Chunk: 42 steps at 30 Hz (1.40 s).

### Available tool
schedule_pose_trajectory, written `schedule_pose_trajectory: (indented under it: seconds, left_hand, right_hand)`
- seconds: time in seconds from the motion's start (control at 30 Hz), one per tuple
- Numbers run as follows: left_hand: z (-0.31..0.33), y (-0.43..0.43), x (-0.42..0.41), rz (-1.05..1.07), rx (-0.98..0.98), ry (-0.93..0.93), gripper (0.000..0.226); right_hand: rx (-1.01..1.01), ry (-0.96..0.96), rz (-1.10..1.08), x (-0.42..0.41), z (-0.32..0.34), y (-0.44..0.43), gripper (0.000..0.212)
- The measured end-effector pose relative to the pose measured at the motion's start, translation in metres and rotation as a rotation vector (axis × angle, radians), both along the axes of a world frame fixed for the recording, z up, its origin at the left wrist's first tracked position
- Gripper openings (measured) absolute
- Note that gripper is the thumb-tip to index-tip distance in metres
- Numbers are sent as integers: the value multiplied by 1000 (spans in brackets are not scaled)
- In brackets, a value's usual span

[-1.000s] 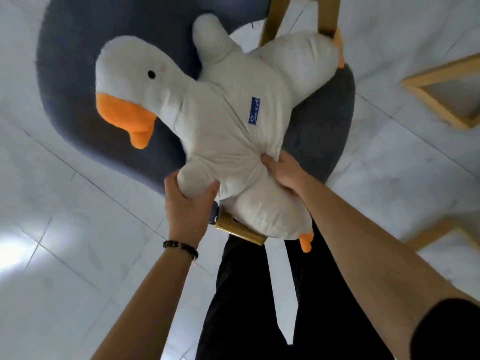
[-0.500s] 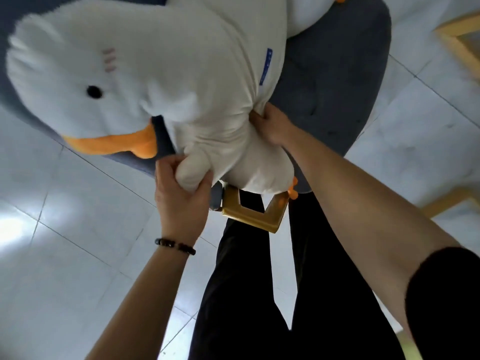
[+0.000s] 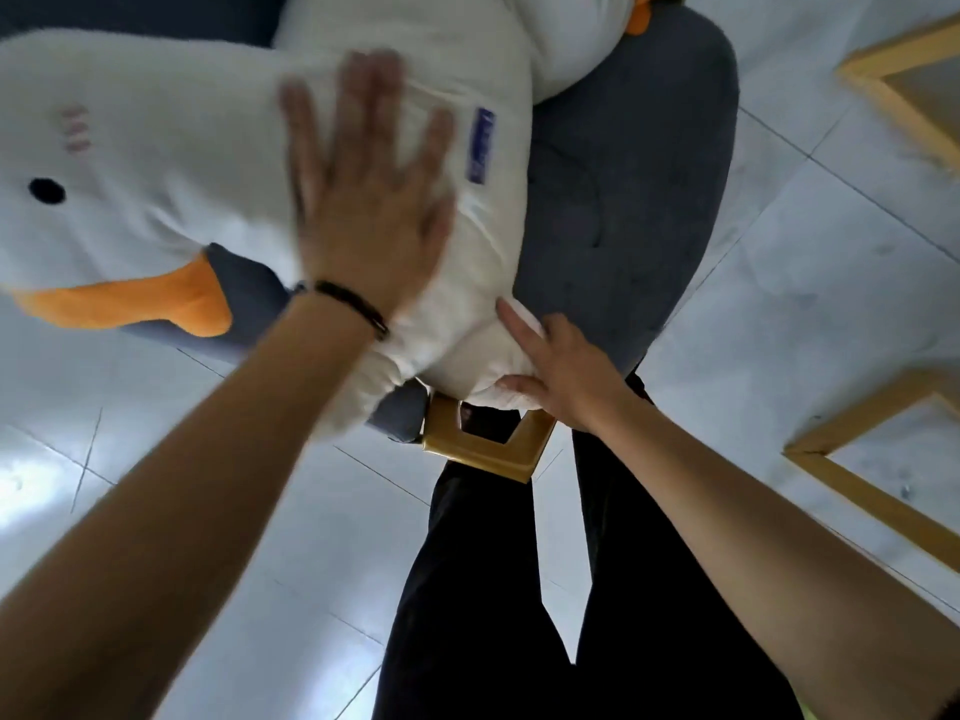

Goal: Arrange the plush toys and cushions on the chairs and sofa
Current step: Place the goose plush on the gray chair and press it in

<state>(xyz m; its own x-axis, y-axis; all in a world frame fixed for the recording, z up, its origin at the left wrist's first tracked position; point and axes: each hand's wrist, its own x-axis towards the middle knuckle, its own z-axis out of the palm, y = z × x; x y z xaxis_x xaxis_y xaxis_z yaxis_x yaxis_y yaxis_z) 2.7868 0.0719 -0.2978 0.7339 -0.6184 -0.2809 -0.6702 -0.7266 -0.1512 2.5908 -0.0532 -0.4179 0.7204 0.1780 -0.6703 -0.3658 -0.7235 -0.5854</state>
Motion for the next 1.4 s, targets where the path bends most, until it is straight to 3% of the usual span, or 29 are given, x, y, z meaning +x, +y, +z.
schedule_pose_trajectory:
  seconds: [0.07,0.17,0.3,0.4,0.5,0.6,0.7,0.83,0.9,1.07,1.17,1.27,1.33,1.4]
  left_hand:
    - [-6,19,17,36,52,12,59]
    - [2,20,5,-107,-39,-43,55]
    - [15,24,-1,-29,-134,-226,53]
    - [8,31,1,148,-49,-218,57]
    - [-9,44,4,166,-46,-239,57]
    - [-19,52,11,154,-24,-172,58]
    - [-18,51,19,159,-22,-148,58]
    - [-9,44,1,61,-207,-283,53]
    - [-9,45,-28,-17,-281,-243,54]
    - [-23,72,-70,-157,-64,-29,62]
    - [-16,75,-69,-88,-152,-16,56]
    - [-12,80,-76,-22,-243,15,52]
    - [-18,87,-79,-14,-242,29,53]
    - [-24,91,-75,-30,-203,19,54]
  right_hand:
    - [-42,-44,72,-3,0,-3,85]
    - [-39,3,106,4,2,-10,83]
    - [-75,-379,-316,43,13,-17,53]
    - [-68,-653,-562,114,26,-13,62]
    - [-94,-788,-420,187,28,-6,80]
    - [-123,-716,-114,215,7,-19,86]
    - [-194,-665,45,222,4,-46,90]
    - [-386,-662,-60,216,8,-59,108]
    - [-347,-536,-126,210,-2,-64,119]
    - [-282,-336,-77,220,-10,-64,123]
    - [-206,-434,-209,209,4,-55,113]
    - [-65,-663,-351,166,15,-20,79]
    - [-18,-645,-341,122,10,9,71]
    - [3,-503,-288,68,-3,29,81]
